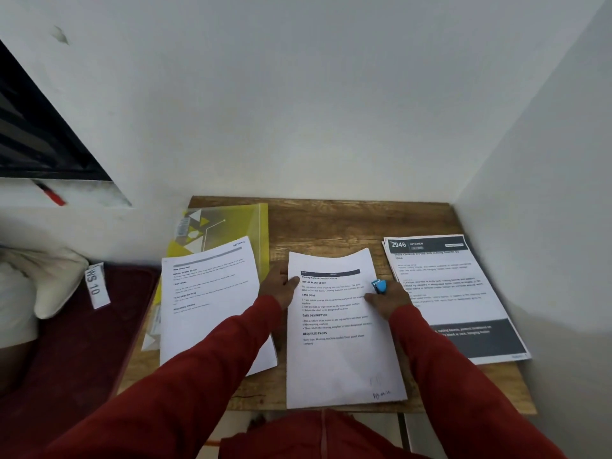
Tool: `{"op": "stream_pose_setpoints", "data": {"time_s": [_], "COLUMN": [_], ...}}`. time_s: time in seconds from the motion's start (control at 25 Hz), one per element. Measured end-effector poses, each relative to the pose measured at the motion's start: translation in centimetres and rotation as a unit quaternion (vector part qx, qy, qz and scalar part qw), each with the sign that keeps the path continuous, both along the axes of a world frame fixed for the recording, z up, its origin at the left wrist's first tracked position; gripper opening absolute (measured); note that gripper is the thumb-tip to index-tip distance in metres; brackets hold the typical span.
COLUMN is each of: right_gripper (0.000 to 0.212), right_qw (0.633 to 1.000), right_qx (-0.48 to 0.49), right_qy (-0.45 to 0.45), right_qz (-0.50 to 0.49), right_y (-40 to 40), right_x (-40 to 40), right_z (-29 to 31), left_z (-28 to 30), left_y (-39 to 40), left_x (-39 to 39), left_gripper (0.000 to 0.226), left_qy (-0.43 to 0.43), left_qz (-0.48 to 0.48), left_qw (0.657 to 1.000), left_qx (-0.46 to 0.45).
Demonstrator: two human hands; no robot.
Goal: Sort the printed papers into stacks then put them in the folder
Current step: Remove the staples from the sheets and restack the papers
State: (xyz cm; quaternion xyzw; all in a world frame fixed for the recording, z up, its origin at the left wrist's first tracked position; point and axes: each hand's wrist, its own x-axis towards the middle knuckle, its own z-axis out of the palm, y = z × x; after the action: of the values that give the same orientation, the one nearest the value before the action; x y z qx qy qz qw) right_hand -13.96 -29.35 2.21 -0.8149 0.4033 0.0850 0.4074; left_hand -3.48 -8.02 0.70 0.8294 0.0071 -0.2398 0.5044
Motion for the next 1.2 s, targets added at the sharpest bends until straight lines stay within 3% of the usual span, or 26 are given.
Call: {"op": "stream_pose_setpoints", "data": {"time_s": [0.24,0.44,0.56,0.68,0.8,1.04,1.2], "right_gripper": [0.037,0.028,0.042,0.055,0.050,0.051,0.051], "right_qw": [1.000,0.978,0.974,0.928,0.881,0.814,0.796], "right_qx": [0.005,-0.185,-0.058,0.006,-0.054,-0.129,-0.139], "right_qy": [0.000,-0.039,-0.055,0.002,-0.006,0.050,0.062], "right_qz": [0.011,0.091,0.210,0.373,0.470,0.564,0.586], "right_y": [-0.8,-1.4,-0.9,0.7,1.8,3.5,4.3], "right_x": [-0.1,0.2,3.0,6.9,11.1,16.8,18.5], "right_z": [-0.4,1.6,3.7,4.8,4.6,3.9,3.8], "left_z": [-1.3,-1.8,-1.9,-2.1,-2.2,-2.3,-2.3], "left_y": [0.5,0.5,0.5,0.6,0.5,0.5,0.6], "left_x": [0.6,0.9,1.0,1.2,0.9,0.4,0.3], "left_gripper": [0.010,0.010,0.011,0.022,0.022,0.017,0.015], "left_qy": [0.008,0.027,0.040,0.040,0.030,0.005,-0.003], "left_qz": [0.024,0.045,0.036,0.029,0.029,0.035,0.027], "left_qw": [0.999,0.998,0.998,0.998,0.998,0.999,0.999], "left_qx": [0.032,0.027,0.028,0.045,0.047,0.033,0.024]}}
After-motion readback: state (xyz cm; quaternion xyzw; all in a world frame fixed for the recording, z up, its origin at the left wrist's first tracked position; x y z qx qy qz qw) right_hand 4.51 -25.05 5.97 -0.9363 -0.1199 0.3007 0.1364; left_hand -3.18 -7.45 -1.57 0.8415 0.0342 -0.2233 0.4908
